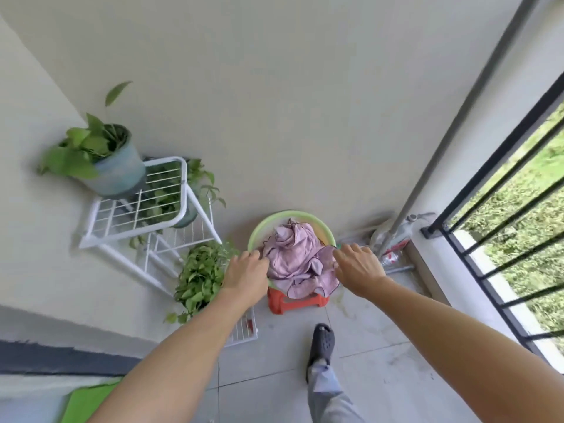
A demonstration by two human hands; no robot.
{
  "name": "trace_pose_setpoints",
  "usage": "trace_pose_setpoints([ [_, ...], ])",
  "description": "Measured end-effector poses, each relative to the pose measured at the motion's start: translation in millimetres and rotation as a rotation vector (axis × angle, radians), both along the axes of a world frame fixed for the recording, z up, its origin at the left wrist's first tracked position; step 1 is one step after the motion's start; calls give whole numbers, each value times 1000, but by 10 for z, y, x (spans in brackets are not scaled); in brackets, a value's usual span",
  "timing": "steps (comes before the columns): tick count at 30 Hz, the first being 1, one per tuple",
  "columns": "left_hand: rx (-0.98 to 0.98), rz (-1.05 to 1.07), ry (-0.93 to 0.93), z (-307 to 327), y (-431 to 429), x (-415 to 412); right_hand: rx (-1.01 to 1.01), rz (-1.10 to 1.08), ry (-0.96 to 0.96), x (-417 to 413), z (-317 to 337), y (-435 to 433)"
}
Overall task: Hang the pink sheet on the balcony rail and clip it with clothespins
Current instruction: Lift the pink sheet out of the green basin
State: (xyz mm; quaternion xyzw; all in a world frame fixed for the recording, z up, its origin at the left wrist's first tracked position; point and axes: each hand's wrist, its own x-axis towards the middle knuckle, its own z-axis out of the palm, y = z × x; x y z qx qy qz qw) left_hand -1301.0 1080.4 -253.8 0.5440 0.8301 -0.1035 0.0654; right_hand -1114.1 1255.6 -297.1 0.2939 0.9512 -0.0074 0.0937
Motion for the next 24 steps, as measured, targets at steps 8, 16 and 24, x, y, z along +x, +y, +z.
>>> trace_pose_setpoints([
  [8, -85, -7, -138, -985, 1267, -705, -197, -27, -168, -728, -1017, 1091],
  [16, -133, -89, -191, -2107, 2120, -1022, -368, -111, -276, -1090, -2092, 1560],
  [24, -181, -103, -241, -3272, 2564, -1266, -507, -185, -190, -1464, -3294, 1571],
])
